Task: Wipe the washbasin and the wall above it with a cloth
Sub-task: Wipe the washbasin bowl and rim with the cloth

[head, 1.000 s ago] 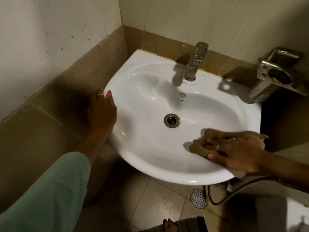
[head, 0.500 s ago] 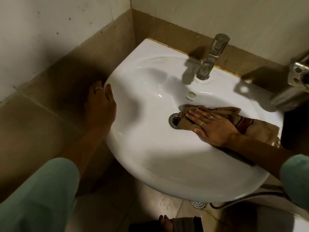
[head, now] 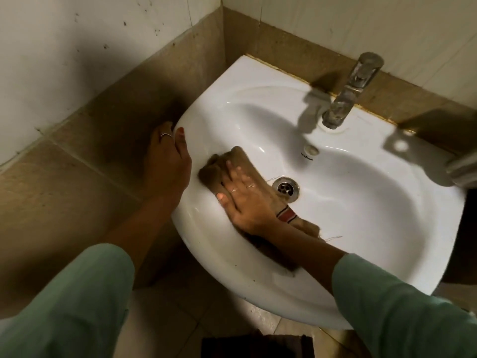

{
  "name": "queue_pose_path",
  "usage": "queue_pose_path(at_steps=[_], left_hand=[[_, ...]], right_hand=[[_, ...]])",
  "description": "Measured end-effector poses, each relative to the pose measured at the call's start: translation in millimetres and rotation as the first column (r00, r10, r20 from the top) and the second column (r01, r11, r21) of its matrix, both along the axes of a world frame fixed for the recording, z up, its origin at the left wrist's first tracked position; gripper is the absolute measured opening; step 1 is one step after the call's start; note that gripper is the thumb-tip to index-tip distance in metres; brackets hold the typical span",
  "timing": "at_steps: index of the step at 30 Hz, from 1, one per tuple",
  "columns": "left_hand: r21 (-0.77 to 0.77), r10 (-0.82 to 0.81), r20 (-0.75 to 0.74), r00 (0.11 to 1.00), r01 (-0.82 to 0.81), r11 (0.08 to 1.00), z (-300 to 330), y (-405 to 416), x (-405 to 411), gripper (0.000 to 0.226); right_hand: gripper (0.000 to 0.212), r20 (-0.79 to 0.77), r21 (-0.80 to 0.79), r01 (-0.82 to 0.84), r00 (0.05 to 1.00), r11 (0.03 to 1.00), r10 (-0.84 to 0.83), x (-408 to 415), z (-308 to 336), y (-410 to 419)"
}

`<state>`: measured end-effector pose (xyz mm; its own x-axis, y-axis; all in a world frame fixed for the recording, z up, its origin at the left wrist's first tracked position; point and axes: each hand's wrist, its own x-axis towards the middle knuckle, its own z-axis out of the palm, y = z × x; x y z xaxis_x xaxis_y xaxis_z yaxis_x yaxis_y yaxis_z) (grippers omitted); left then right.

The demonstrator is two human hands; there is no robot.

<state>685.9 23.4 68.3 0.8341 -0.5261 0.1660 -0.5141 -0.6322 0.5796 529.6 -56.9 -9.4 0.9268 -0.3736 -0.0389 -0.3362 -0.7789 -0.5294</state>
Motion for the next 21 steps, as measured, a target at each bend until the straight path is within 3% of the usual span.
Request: queue_pose_path(at_steps=[4, 9, 13, 17, 21], left_hand=[[-0.003, -0.013, -0.029, 0.999, 0.013, 1.000, 2, 0, -1, 0.049], [-0.001, -0.012, -0.049, 0.999, 0.012, 1.000, 6, -1, -5, 0.049], [0.018, -0.023, -0.043, 0.999, 0.024, 1.000, 8, 0, -6, 0.049], [0.039, -0.021, -0.050, 0.999, 0.023, 0.999, 6, 0, -3, 0.050], [0.025, -0.008, -0.078, 0.997, 0.010, 1.000, 7, 0, -3, 0.049]], right_hand=[[0.077, -0.049, 0.295, -0.062, 0.996, 0.954, 0.080, -19, 33, 35], [0.090, -0.244, 0.404, -0.250, 0.898, 0.880, 0.367, -70, 90, 47], [0.081, -0.147, 0.529, -0.276, 0.902, 0.802, 0.407, -109, 112, 47], [0.068, -0.056, 0.876, -0.089, 0.957, 0.474, 0.285, -129, 150, 36], [0.042, -0.142, 0.954, 0.142, 0.990, 0.266, -0.018, -128, 173, 19]])
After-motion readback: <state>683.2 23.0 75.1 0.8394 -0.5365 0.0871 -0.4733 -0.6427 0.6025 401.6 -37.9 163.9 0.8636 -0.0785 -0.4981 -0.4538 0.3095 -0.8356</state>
